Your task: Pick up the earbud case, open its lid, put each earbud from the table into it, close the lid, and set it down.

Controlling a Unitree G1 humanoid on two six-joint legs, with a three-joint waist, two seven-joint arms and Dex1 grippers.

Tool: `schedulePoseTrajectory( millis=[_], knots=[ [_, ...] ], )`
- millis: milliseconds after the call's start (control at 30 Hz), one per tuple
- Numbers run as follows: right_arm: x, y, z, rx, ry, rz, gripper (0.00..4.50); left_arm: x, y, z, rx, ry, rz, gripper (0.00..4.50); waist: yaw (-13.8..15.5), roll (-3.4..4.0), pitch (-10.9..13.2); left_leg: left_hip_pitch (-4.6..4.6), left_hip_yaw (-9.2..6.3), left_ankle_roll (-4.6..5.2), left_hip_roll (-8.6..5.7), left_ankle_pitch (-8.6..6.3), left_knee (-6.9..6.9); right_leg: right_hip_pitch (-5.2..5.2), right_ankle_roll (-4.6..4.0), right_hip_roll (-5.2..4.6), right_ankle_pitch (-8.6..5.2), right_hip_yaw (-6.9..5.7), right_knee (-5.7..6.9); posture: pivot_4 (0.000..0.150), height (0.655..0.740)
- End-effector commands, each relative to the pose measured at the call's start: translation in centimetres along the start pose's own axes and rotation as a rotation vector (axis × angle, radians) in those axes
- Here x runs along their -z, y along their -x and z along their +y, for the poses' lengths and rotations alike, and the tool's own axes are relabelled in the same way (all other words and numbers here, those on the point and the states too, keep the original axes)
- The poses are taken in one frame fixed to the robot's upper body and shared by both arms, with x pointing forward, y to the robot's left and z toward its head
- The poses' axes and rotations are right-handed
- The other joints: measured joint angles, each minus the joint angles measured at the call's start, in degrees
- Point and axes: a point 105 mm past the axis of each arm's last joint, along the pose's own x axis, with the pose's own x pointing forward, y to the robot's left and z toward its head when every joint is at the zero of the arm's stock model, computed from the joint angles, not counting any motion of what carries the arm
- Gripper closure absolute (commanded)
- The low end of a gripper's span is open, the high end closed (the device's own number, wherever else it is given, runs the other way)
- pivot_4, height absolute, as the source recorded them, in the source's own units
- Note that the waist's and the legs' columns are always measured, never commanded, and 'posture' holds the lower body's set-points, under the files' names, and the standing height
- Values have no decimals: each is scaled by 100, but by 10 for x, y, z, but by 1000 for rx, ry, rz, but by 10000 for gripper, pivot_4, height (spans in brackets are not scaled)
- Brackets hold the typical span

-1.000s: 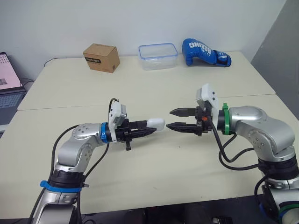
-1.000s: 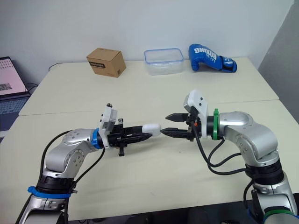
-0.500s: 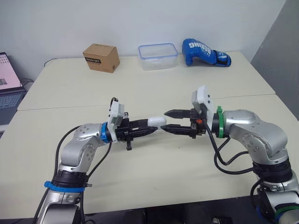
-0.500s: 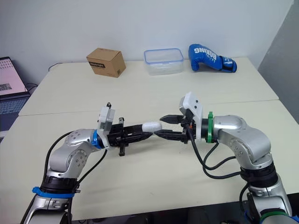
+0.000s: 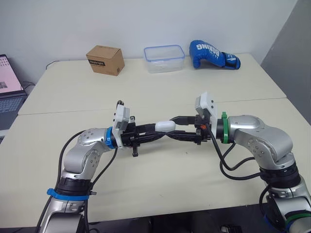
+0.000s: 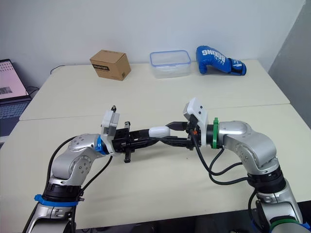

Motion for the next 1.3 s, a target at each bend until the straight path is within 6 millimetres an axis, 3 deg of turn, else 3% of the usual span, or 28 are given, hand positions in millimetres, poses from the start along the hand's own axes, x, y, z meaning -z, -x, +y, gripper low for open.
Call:
schedulePoseTrajectory(
  millis=[33,800,900,1033,1200,1300],
  knots=[
    [-14,1,-2,10,51,-35,18035,-8,-4,-10,49,-35,-15,37540,0,0,0,0,0,0,0,0,0,0,0,0,0,0,0,1500,7307],
    [-26,0,-5,5,49,-76,18035,0,-2,-17,50,-32,-2,37540,3,0,0,0,0,0,0,0,-1,0,0,0,0,0,-1,1500,7307],
    [-35,12,1,-44,61,-70,18035,-2,0,-7,3,-67,-10,37540,11,0,0,0,-1,0,0,0,-2,0,0,0,0,0,-1,1500,7307],
    [-41,36,-19,28,97,40,18035,-10,1,3,-21,-118,-32,37540,15,0,0,0,0,0,-1,0,-1,1,0,0,0,0,-3,1500,7307],
    [-23,71,-65,246,161,336,18035,-15,-2,13,-43,-158,-63,37540,14,-2,-1,1,9,1,-2,-1,-4,3,0,-1,0,1,-9,1500,7307],
    [-3,88,-78,310,145,459,18035,-14,-4,17,-61,-163,-69,37540,7,-2,-1,0,12,1,1,-1,-6,-1,0,0,0,2,-7,1500,7307]
  ],
)
